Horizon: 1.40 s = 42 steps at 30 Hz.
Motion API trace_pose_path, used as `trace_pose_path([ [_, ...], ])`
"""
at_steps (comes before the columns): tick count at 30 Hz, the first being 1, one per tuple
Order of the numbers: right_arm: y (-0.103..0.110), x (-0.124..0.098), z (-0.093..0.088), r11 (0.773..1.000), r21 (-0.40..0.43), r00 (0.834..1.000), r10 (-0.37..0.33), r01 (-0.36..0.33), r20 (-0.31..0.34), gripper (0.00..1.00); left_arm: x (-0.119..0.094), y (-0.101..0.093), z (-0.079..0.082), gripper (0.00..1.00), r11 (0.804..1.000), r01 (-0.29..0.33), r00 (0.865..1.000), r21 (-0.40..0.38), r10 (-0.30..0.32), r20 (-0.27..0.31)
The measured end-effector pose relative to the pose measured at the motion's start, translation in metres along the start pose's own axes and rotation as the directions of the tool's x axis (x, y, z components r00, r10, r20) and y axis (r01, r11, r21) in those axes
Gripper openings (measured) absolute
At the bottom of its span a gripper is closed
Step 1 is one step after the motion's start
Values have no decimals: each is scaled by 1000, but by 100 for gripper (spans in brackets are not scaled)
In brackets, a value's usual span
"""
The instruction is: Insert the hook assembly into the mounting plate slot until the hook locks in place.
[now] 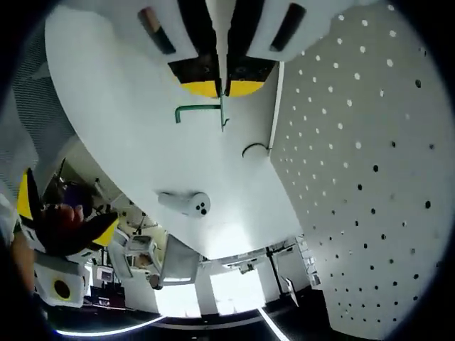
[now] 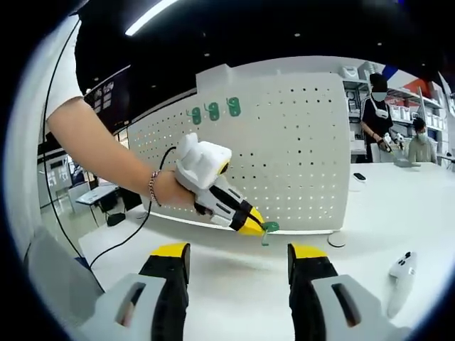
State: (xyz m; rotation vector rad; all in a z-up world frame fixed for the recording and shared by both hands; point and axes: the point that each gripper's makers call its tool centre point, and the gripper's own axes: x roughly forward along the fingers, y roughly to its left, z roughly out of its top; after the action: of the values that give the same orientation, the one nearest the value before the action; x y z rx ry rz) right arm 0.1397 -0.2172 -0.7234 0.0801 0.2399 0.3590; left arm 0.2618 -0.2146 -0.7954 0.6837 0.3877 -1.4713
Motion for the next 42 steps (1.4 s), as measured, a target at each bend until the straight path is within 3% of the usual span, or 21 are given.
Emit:
trace_pose_path([
  [11, 1, 0, 6, 1000, -5, 1000, 2, -1, 18, 54, -29, 0, 12, 2, 998, -56, 995, -18, 58, 82],
  [15, 0, -1, 8, 1000, -5, 1000, 2, -1, 24, 54, -44, 5, 18, 3, 992, -102, 986, -74, 110, 126],
  [17, 0, -1, 9, 1000, -8, 1000, 3, -3, 23, 54, -51, 4, 20, 3, 992, -105, 983, -65, 113, 142],
  [28, 6, 1, 22, 1000, -25, 999, 20, -19, 46, 54, -86, 3, 30, 3, 974, -179, 953, -136, 206, 221],
  [36, 18, 3, 39, 999, -31, 996, 42, -40, 75, 53, -115, 3, 42, 3, 958, -226, 920, -178, 270, 284],
  [42, 31, 7, 52, 997, -41, 992, 72, -68, 101, 53, -132, 0, 41, 3, 937, -269, 898, -222, 328, 295],
])
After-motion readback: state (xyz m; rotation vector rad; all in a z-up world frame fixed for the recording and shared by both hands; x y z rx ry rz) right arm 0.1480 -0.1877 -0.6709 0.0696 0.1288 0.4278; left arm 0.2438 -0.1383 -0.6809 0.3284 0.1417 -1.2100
